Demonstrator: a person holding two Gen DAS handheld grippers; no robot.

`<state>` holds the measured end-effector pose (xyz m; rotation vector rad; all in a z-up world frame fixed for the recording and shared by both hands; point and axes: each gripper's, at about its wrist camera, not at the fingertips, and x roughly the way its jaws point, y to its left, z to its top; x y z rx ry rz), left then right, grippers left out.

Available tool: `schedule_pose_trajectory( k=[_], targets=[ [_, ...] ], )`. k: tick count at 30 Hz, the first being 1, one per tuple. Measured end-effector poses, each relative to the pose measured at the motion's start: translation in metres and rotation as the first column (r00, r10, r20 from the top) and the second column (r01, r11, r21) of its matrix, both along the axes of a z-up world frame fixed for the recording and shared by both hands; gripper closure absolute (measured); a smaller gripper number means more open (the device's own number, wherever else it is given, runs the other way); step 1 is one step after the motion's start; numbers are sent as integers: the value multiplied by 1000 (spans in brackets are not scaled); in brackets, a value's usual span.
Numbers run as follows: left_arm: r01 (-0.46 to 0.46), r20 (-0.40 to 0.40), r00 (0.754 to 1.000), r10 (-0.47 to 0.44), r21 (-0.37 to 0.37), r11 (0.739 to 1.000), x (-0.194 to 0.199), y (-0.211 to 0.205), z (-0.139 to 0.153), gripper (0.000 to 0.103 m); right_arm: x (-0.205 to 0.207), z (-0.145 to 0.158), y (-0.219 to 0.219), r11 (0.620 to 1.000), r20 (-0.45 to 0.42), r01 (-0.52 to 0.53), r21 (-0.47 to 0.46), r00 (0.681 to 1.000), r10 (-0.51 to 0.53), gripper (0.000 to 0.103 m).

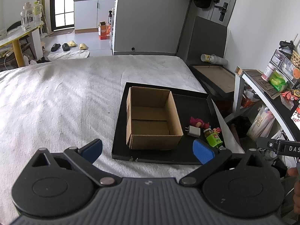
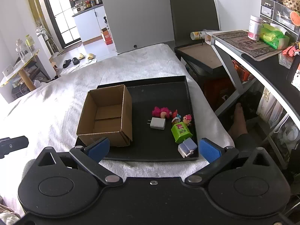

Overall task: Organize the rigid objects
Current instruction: 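Move the left tool toward the cardboard box while the right tool approaches the blue-grey figure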

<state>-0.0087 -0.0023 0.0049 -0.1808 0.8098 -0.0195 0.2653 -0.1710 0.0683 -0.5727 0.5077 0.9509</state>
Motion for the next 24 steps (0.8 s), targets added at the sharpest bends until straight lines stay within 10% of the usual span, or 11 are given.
schedule_pose_trajectory(
  k=[24],
  targets=[
    [-22, 1, 1000, 22, 0, 1000, -3, -1, -1, 1, 2, -1, -4, 1000, 12, 6, -4, 1000, -6, 0]
  ],
)
